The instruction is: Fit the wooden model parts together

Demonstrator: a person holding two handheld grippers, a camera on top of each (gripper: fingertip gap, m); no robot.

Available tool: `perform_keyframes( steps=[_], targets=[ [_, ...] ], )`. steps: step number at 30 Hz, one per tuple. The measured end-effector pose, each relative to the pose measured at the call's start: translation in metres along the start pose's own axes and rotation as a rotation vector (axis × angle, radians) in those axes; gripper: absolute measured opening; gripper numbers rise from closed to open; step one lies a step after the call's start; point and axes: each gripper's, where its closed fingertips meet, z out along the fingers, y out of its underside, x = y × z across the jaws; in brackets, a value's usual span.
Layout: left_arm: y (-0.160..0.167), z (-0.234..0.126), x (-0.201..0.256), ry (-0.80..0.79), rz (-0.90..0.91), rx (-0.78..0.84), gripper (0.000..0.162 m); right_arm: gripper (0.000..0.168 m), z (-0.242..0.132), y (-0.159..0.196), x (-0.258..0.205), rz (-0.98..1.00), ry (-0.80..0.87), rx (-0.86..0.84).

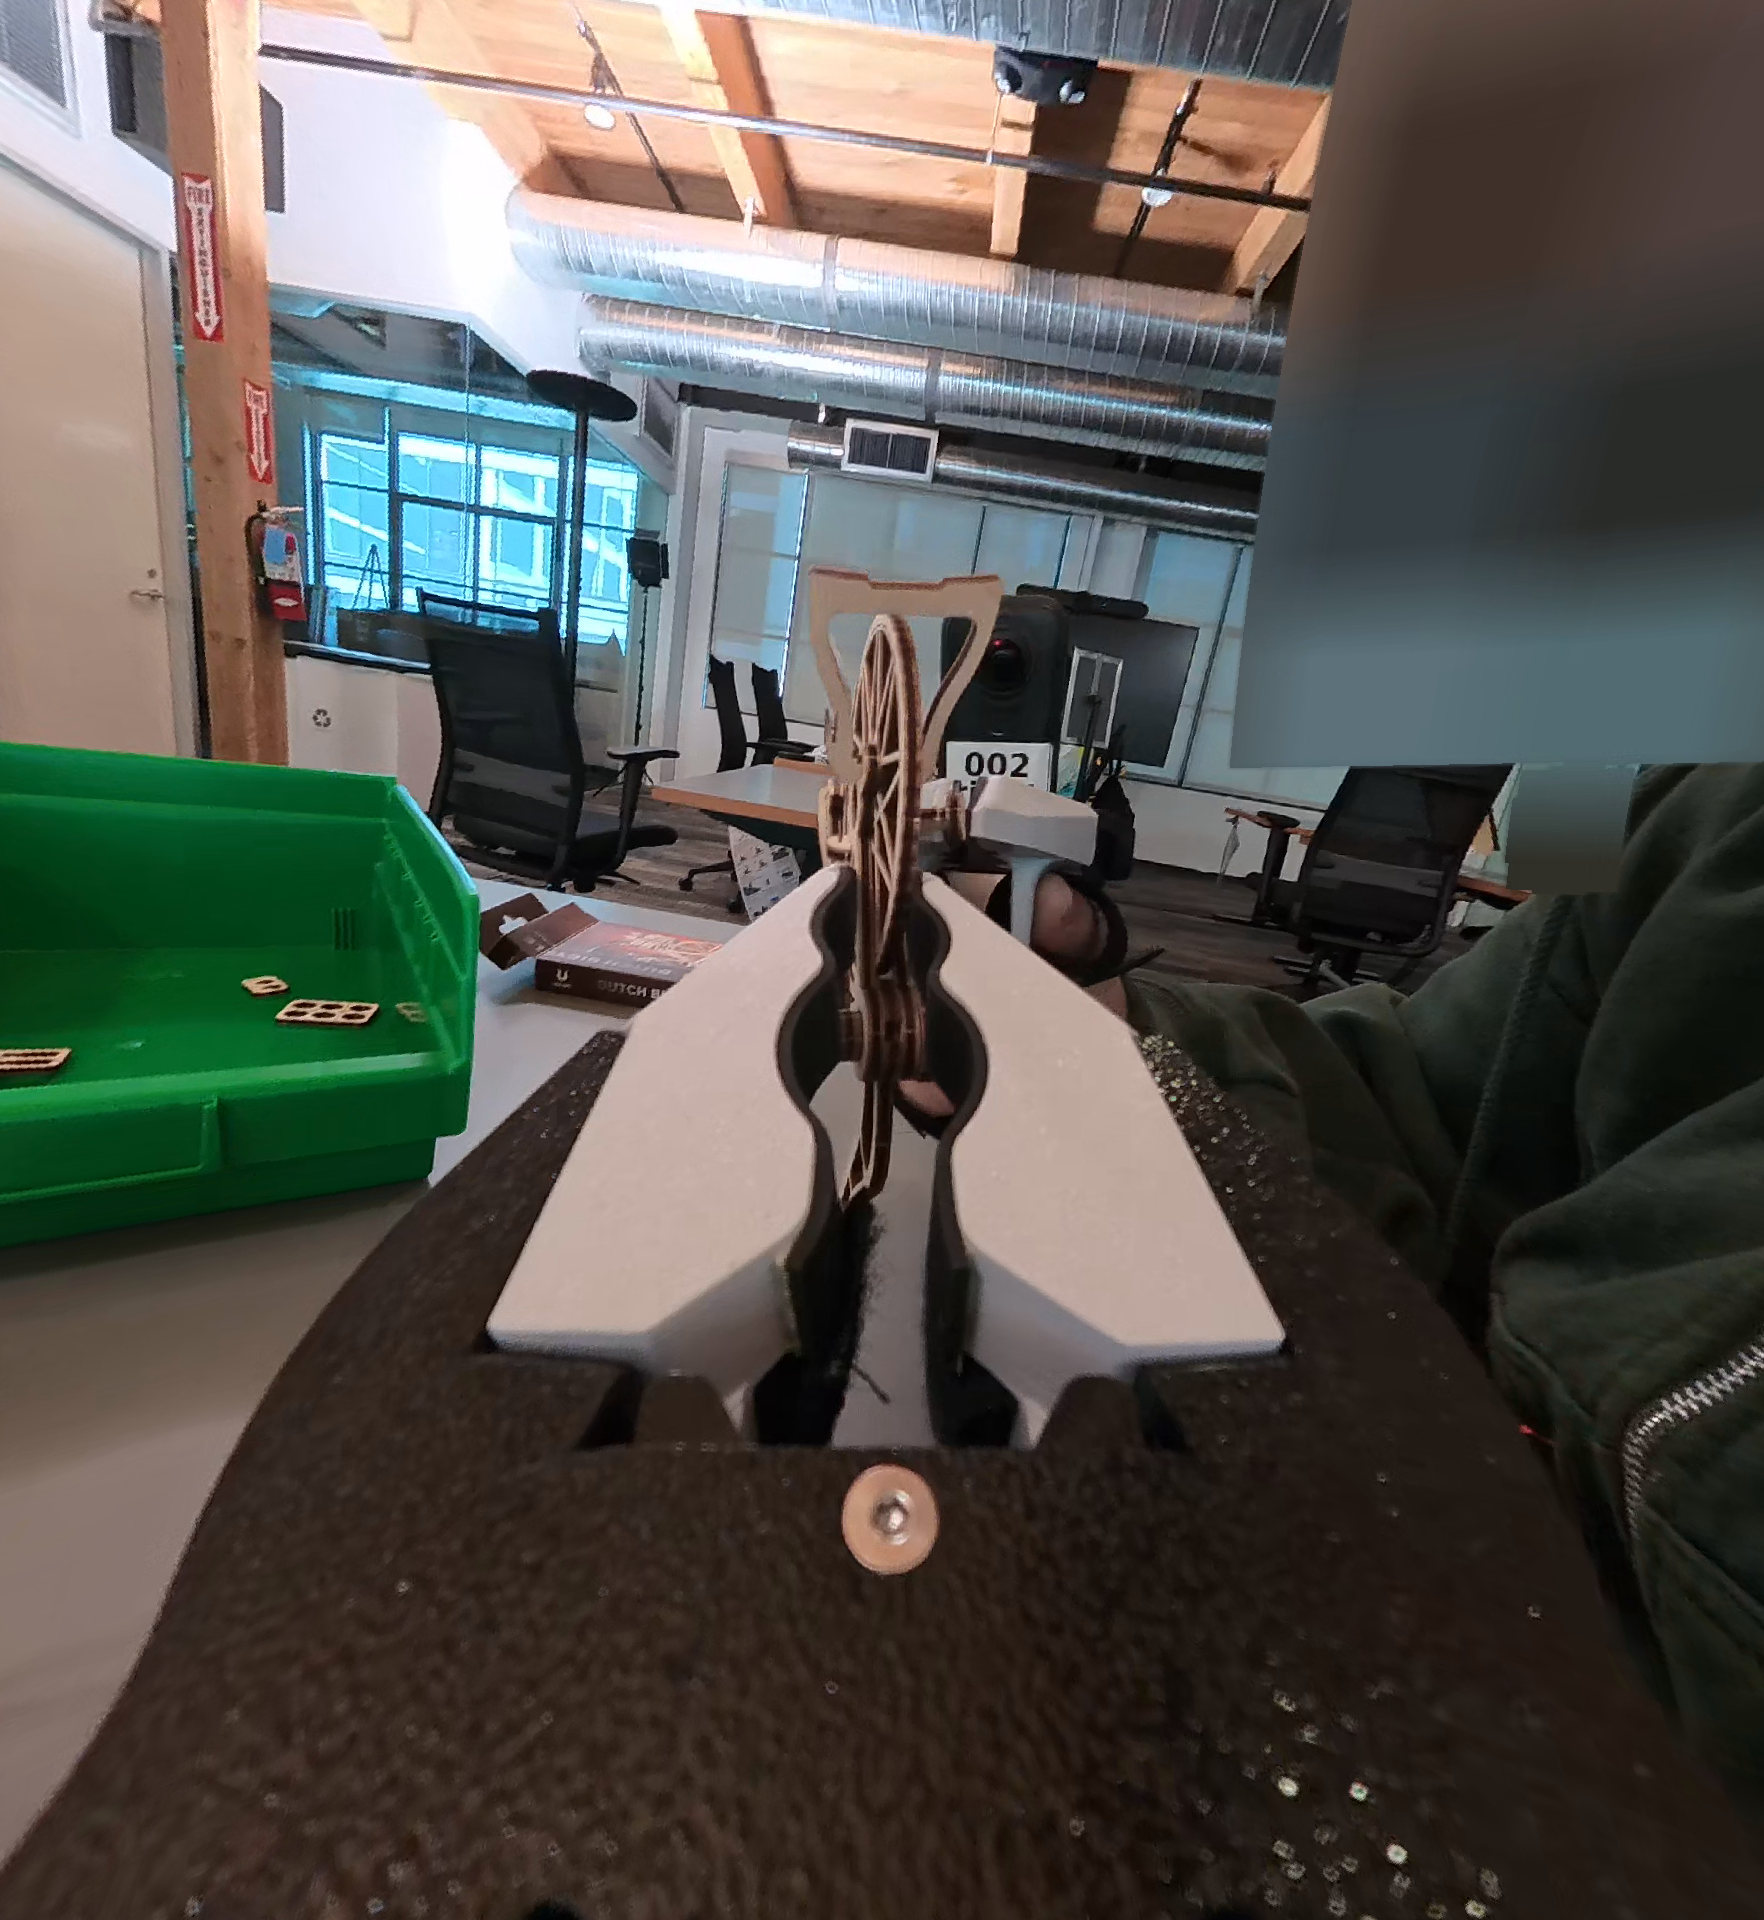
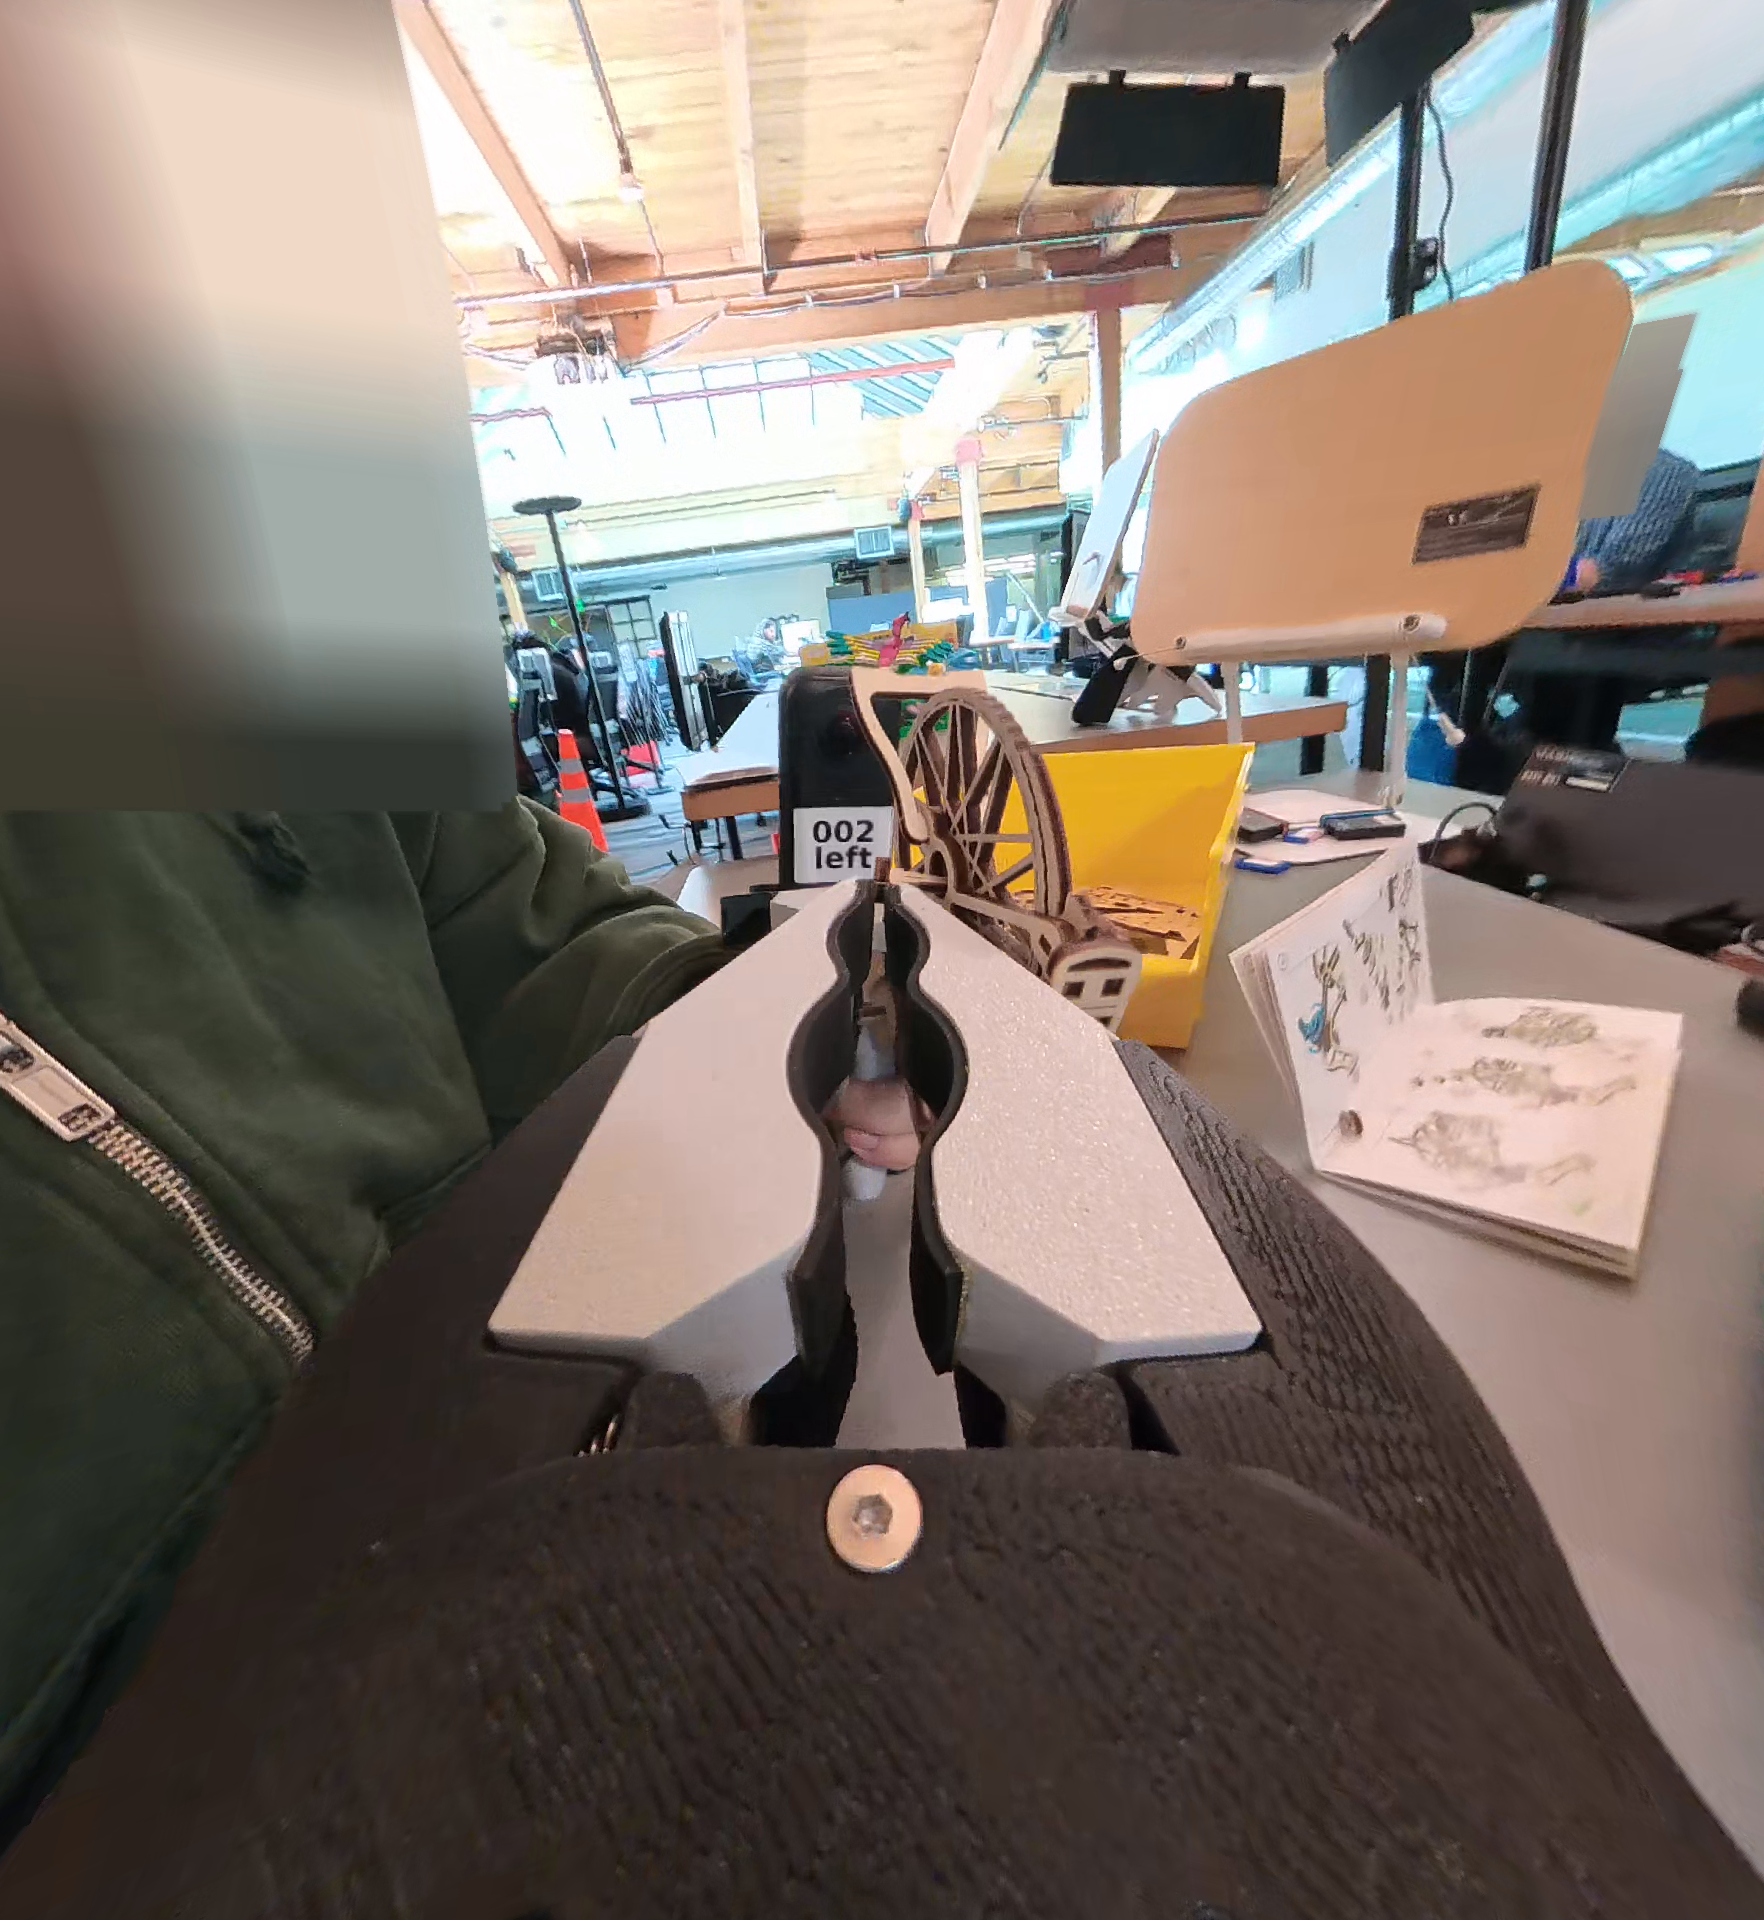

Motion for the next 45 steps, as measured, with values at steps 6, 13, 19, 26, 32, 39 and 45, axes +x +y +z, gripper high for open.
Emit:
perform_keyframes(
  steps=[6,13,19,26,32,39,45],
  targets=[
    [0.000,0.000,0.000,-0.008,0.012,-0.008,0.006,0.000,-0.001,-0.001,-0.001,0.011,-0.009,0.006],
    [0.001,0.000,0.000,-0.007,0.011,-0.015,0.006,0.000,-0.002,-0.001,-0.001,-0.036,-0.001,0.011],
    [0.002,0.000,-0.002,-0.013,0.004,-0.019,0.007,0.000,-0.004,-0.001,0.002,-0.029,0.003,0.022],
    [0.007,0.000,-0.007,-0.049,0.024,-0.052,0.007,0.000,-0.004,0.002,0.010,0.005,0.032,0.012],
    [0.011,0.000,-0.014,-0.092,0.041,-0.078,0.007,0.000,-0.006,0.005,0.019,0.022,0.076,-0.001],
    [0.009,-0.002,-0.016,-0.064,-0.094,-0.046,0.006,0.000,-0.008,0.010,0.024,0.014,0.105,-0.024],
    [0.011,-0.001,-0.016,-0.058,-0.135,-0.042,0.006,0.000,-0.011,0.009,0.028,0.050,0.104,-0.007]
  ],
)
